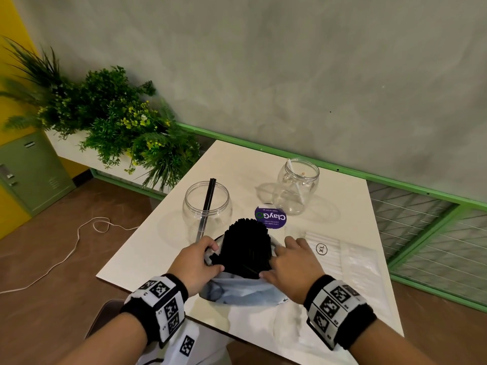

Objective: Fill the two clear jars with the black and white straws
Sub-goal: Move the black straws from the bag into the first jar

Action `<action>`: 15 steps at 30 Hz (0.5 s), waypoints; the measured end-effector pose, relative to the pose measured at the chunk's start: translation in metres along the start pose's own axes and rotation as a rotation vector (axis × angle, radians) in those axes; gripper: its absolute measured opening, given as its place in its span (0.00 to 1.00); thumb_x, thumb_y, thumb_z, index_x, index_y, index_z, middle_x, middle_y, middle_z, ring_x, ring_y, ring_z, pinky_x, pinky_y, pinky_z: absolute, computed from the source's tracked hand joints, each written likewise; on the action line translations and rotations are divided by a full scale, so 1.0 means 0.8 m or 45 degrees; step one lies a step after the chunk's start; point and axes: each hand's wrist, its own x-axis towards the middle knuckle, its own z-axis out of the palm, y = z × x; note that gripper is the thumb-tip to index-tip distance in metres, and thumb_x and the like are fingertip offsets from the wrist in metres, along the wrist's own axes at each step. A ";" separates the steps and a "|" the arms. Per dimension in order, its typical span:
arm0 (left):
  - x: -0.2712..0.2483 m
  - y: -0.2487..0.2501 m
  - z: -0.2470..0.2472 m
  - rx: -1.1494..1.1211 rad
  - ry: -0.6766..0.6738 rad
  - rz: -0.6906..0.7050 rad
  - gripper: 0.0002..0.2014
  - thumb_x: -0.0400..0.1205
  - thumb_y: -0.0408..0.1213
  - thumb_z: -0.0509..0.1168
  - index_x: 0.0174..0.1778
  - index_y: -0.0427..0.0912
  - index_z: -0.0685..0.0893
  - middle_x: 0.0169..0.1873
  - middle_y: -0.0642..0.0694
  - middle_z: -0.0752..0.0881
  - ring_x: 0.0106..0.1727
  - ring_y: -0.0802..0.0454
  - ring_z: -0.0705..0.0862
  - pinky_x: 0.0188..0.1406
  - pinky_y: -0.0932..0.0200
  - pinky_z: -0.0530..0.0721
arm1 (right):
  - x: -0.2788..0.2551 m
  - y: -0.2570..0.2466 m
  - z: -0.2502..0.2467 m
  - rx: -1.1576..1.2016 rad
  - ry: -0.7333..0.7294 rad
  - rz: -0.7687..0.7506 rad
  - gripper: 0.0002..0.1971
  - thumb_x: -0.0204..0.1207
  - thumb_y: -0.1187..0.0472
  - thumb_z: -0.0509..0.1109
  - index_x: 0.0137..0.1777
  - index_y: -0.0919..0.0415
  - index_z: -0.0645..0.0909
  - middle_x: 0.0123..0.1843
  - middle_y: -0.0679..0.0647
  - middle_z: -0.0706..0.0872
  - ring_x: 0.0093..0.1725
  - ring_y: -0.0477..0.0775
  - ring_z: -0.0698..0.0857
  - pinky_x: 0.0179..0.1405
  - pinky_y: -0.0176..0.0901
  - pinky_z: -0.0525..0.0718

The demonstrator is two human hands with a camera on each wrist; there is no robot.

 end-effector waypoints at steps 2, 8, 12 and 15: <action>0.000 0.002 0.002 0.002 0.008 0.016 0.15 0.72 0.38 0.74 0.47 0.51 0.74 0.40 0.48 0.84 0.41 0.51 0.81 0.33 0.71 0.73 | 0.001 0.008 0.003 -0.010 0.057 0.041 0.25 0.59 0.33 0.63 0.20 0.53 0.85 0.25 0.49 0.80 0.35 0.57 0.78 0.32 0.53 0.77; 0.004 0.007 0.005 -0.005 0.024 0.000 0.15 0.72 0.37 0.74 0.48 0.50 0.75 0.40 0.46 0.85 0.41 0.50 0.82 0.38 0.63 0.76 | -0.025 -0.021 -0.005 0.244 0.492 -0.264 0.07 0.64 0.52 0.72 0.31 0.52 0.79 0.33 0.48 0.78 0.39 0.53 0.76 0.40 0.46 0.69; 0.006 0.007 0.006 0.004 0.025 0.010 0.14 0.73 0.37 0.74 0.48 0.50 0.75 0.36 0.51 0.83 0.36 0.57 0.79 0.29 0.72 0.71 | -0.030 -0.034 0.009 0.565 0.418 -0.300 0.13 0.68 0.68 0.72 0.50 0.55 0.78 0.44 0.50 0.82 0.37 0.53 0.81 0.37 0.39 0.75; 0.004 0.009 0.008 -0.017 0.010 0.022 0.14 0.73 0.37 0.73 0.48 0.50 0.75 0.37 0.51 0.83 0.37 0.56 0.80 0.30 0.72 0.72 | -0.016 -0.029 0.009 0.589 0.155 -0.071 0.26 0.72 0.65 0.72 0.70 0.57 0.71 0.66 0.53 0.76 0.49 0.58 0.85 0.44 0.44 0.81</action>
